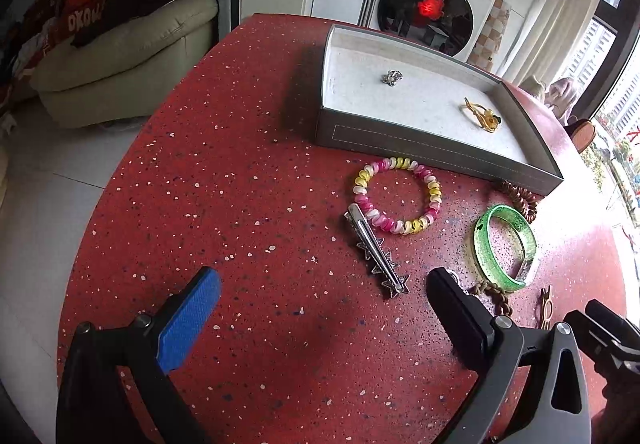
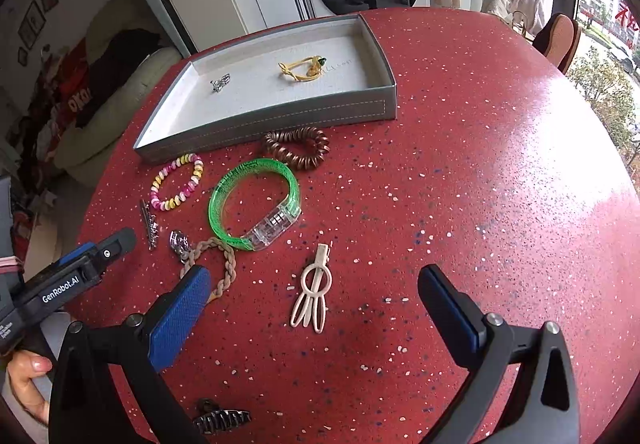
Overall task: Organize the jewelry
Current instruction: 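Withdraw both tools from the tray toward the remaining jewelry, then grasp the cream hair clip with the right tool while the left tool grasps the silver spiked clip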
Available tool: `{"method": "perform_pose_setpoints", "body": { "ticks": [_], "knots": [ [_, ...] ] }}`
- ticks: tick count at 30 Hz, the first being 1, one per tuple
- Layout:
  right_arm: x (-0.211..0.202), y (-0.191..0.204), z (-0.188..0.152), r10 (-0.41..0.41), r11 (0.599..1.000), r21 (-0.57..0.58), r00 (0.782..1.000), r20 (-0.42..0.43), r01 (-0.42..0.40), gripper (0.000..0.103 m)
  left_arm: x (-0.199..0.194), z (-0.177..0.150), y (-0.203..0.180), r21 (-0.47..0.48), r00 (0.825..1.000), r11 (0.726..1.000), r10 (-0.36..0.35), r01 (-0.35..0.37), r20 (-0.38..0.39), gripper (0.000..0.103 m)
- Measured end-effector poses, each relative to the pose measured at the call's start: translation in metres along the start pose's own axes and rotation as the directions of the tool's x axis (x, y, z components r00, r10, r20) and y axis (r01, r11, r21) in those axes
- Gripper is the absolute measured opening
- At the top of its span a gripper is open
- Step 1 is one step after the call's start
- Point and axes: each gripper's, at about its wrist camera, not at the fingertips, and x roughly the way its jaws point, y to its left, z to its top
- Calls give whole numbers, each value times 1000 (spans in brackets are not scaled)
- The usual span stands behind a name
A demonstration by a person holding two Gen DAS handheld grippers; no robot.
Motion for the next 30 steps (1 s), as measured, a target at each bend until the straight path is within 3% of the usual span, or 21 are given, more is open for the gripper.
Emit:
{"method": "perform_pose_setpoints", "body": {
  "ticks": [12,19,22,27,30],
  "knots": [
    [11,2,-1,-78,997,-16,997,-14,78,103,12,12,-11,9,998,999,52,-52,17,103],
    [25,8,1,-126,992,-24,992,-16,125,80,19,11,-12,21,997,997,71,-72,5,103],
    [26,12,1,-167,985,-53,986,0,166,76,22,8,-12,25,997,997,74,-74,-3,102],
    [27,19,-3,-197,976,-96,980,15,197,73,21,6,-15,67,995,993,96,-96,15,91],
    [27,22,-3,-191,976,-102,982,17,191,69,19,6,-17,91,996,992,88,-90,28,78]
  ]
}}
